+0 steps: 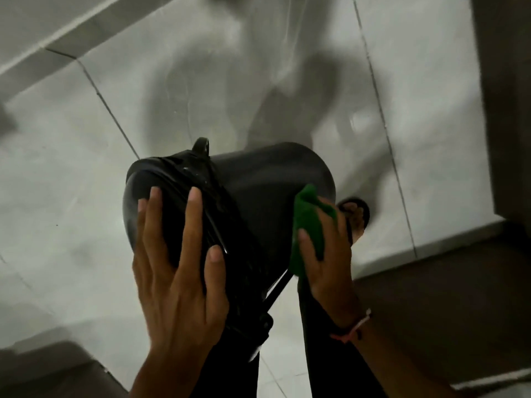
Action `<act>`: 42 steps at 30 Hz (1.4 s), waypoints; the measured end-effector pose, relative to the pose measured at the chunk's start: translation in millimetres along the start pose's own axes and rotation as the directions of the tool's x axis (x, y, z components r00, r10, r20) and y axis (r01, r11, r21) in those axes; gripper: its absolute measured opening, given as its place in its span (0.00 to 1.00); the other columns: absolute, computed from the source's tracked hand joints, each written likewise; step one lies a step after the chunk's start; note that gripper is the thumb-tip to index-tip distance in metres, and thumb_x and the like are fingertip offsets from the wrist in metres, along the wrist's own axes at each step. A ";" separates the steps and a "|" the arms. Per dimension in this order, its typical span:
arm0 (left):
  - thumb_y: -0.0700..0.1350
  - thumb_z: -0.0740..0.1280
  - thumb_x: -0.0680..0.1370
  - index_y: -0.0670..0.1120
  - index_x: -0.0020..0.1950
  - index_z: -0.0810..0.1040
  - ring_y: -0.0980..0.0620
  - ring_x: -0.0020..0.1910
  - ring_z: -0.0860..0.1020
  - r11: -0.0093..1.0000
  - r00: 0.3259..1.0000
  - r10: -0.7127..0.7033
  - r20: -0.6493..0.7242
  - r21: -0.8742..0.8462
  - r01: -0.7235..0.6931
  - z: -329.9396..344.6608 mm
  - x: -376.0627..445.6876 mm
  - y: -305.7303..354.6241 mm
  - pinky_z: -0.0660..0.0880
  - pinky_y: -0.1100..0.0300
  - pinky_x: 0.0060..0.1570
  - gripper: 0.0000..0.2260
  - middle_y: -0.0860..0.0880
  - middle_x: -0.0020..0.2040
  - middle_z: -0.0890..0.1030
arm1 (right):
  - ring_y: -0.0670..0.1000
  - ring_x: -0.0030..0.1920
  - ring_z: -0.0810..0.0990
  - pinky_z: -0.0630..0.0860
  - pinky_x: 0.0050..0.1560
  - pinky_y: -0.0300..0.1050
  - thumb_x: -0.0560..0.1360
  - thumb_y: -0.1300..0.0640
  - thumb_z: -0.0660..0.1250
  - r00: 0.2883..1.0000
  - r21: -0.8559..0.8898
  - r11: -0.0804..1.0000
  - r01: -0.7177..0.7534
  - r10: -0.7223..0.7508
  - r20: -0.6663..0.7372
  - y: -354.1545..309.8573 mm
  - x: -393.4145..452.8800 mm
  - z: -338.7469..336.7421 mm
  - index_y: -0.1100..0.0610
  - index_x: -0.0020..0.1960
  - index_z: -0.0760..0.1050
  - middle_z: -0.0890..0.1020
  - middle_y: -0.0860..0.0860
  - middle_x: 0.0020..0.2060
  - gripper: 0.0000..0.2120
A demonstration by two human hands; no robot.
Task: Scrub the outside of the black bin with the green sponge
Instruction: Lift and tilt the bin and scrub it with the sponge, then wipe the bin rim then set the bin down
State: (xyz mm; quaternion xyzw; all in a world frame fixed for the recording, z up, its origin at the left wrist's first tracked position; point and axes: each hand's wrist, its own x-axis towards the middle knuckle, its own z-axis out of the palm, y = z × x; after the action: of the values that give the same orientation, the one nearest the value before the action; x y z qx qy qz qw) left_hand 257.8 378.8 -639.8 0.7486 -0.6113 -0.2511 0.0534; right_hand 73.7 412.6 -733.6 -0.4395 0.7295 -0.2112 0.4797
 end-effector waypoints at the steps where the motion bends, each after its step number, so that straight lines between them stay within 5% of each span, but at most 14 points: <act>1: 0.59 0.47 0.87 0.59 0.85 0.56 0.38 0.84 0.62 0.998 1.000 0.021 0.021 0.064 -0.022 -4.6 3.8 -3.6 0.69 0.34 0.76 0.25 0.44 0.86 0.56 | 0.50 0.73 0.71 0.70 0.77 0.52 0.82 0.47 0.60 0.991 -0.007 0.992 -0.129 0.128 -0.042 14.9 12.0 2.7 0.55 0.73 0.70 0.73 0.56 0.72 0.23; 6: 0.71 0.51 0.83 0.50 0.78 0.70 0.32 0.62 0.69 0.891 0.953 0.275 0.125 0.340 -0.301 -25.4 30.0 -22.0 0.73 0.34 0.56 0.34 0.31 0.71 0.68 | 0.56 0.61 0.83 0.80 0.66 0.60 0.76 0.32 0.56 0.830 0.140 0.840 -0.524 0.541 -0.138 70.7 83.2 -2.0 0.47 0.69 0.75 0.84 0.50 0.58 0.29; 9: 0.74 0.56 0.80 0.42 0.65 0.78 0.35 0.64 0.70 0.795 0.843 0.507 0.179 0.280 -0.538 -26.1 67.8 -23.8 0.72 0.37 0.60 0.37 0.30 0.65 0.74 | 0.56 0.59 0.83 0.80 0.66 0.57 0.79 0.42 0.63 0.782 0.376 0.738 -0.560 0.621 -0.055 84.6 106.3 -4.7 0.49 0.63 0.80 0.84 0.47 0.51 0.18; 11: 0.74 0.59 0.78 0.41 0.56 0.78 0.38 0.60 0.72 0.764 0.779 0.593 0.206 0.162 -0.625 -22.5 96.3 -20.0 0.72 0.44 0.57 0.35 0.32 0.58 0.79 | 0.60 0.60 0.83 0.77 0.69 0.62 0.79 0.50 0.67 0.725 0.647 0.567 -0.509 0.688 -0.033 81.8 122.2 -12.5 0.56 0.59 0.82 0.84 0.52 0.52 0.14; 14: 0.76 0.60 0.76 0.42 0.43 0.77 0.46 0.52 0.69 0.856 0.839 0.506 0.199 0.008 -0.518 -10.8 129.3 -4.6 0.63 0.60 0.51 0.35 0.42 0.49 0.75 | 0.61 0.52 0.84 0.81 0.59 0.56 0.84 0.50 0.59 0.733 0.877 0.309 -0.369 0.676 0.071 49.4 139.0 -49.1 0.59 0.54 0.81 0.84 0.58 0.47 0.16; 17: 0.80 0.62 0.69 0.46 0.39 0.77 0.51 0.54 0.69 0.964 0.948 0.265 0.175 -0.046 -0.261 7.4 160.8 31.3 0.66 0.59 0.52 0.35 0.49 0.49 0.71 | 0.53 0.37 0.85 0.81 0.40 0.42 0.84 0.46 0.52 0.819 0.958 0.150 -0.246 0.561 0.123 5.5 144.4 -106.0 0.53 0.41 0.86 0.86 0.52 0.36 0.27; 22: 0.78 0.61 0.74 0.40 0.54 0.84 0.37 0.66 0.74 0.995 0.988 0.010 0.153 0.098 -0.025 34.5 231.5 98.8 0.72 0.38 0.66 0.41 0.40 0.60 0.75 | 0.61 0.56 0.88 0.75 0.70 0.64 0.80 0.46 0.56 0.966 0.994 -0.086 -0.062 0.247 0.082 -88.2 147.7 -179.9 0.56 0.54 0.87 0.88 0.58 0.55 0.24; 27: 0.69 0.58 0.82 0.39 0.62 0.82 0.35 0.70 0.71 0.980 0.983 -0.100 0.153 0.184 0.072 32.3 255.7 121.7 0.68 0.37 0.70 0.34 0.37 0.68 0.74 | 0.59 0.56 0.88 0.79 0.64 0.66 0.77 0.47 0.59 0.999 0.989 -0.137 -0.049 0.012 0.051 -160.7 147.4 -212.6 0.56 0.54 0.86 0.88 0.58 0.55 0.21; 31: 0.66 0.59 0.83 0.49 0.74 0.76 0.37 0.75 0.72 0.994 0.983 0.029 0.180 0.097 -0.047 -32.1 239.0 172.6 0.67 0.36 0.74 0.28 0.39 0.74 0.74 | 0.57 0.53 0.89 0.81 0.63 0.63 0.74 0.47 0.64 0.996 0.989 -0.122 -0.081 -0.039 0.076 -232.1 122.8 -253.0 0.55 0.51 0.88 0.90 0.56 0.51 0.17; 34: 0.64 0.61 0.84 0.49 0.75 0.75 0.36 0.73 0.74 0.973 0.973 0.229 -0.001 -0.030 -0.229 -133.1 224.9 254.3 0.72 0.37 0.72 0.26 0.40 0.74 0.76 | 0.53 0.44 0.89 0.84 0.52 0.52 0.74 0.47 0.64 0.998 0.998 0.052 -0.024 -0.063 0.027 -316.7 87.1 -313.8 0.53 0.45 0.89 0.90 0.52 0.44 0.16; 37: 0.65 0.59 0.83 0.48 0.75 0.76 0.36 0.74 0.75 0.856 0.817 0.505 -0.277 0.037 -0.516 -259.2 198.6 352.1 0.72 0.38 0.71 0.28 0.40 0.74 0.76 | 0.52 0.49 0.87 0.81 0.55 0.51 0.77 0.52 0.66 0.976 0.930 0.309 0.199 -0.148 -0.160 -413.7 32.3 -408.4 0.54 0.53 0.86 0.88 0.53 0.49 0.12; 40: 0.64 0.59 0.84 0.47 0.77 0.75 0.36 0.77 0.74 0.697 0.537 0.700 -0.470 0.286 -0.658 -367.7 167.7 431.7 0.70 0.37 0.73 0.29 0.38 0.78 0.74 | 0.45 0.49 0.84 0.80 0.54 0.38 0.80 0.52 0.65 0.800 0.433 0.698 0.570 -0.352 -0.485 -491.7 -25.9 -509.1 0.50 0.57 0.84 0.86 0.50 0.51 0.11; 42: 0.65 0.59 0.84 0.47 0.79 0.72 0.36 0.79 0.73 0.648 0.461 0.746 -0.481 0.366 -0.668 -420.4 144.6 472.9 0.69 0.36 0.74 0.30 0.38 0.80 0.72 | 0.49 0.56 0.81 0.74 0.61 0.41 0.82 0.51 0.63 0.608 -0.158 0.846 0.510 -0.484 -0.630 -518.0 -52.2 -569.3 0.52 0.63 0.81 0.82 0.53 0.56 0.13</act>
State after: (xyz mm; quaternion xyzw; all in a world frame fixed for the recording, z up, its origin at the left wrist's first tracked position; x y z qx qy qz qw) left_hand 41.4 30.4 -136.8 0.4663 -0.8306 0.0803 0.2937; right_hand -195.1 120.3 -72.2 -0.5142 0.6938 -0.4877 0.1278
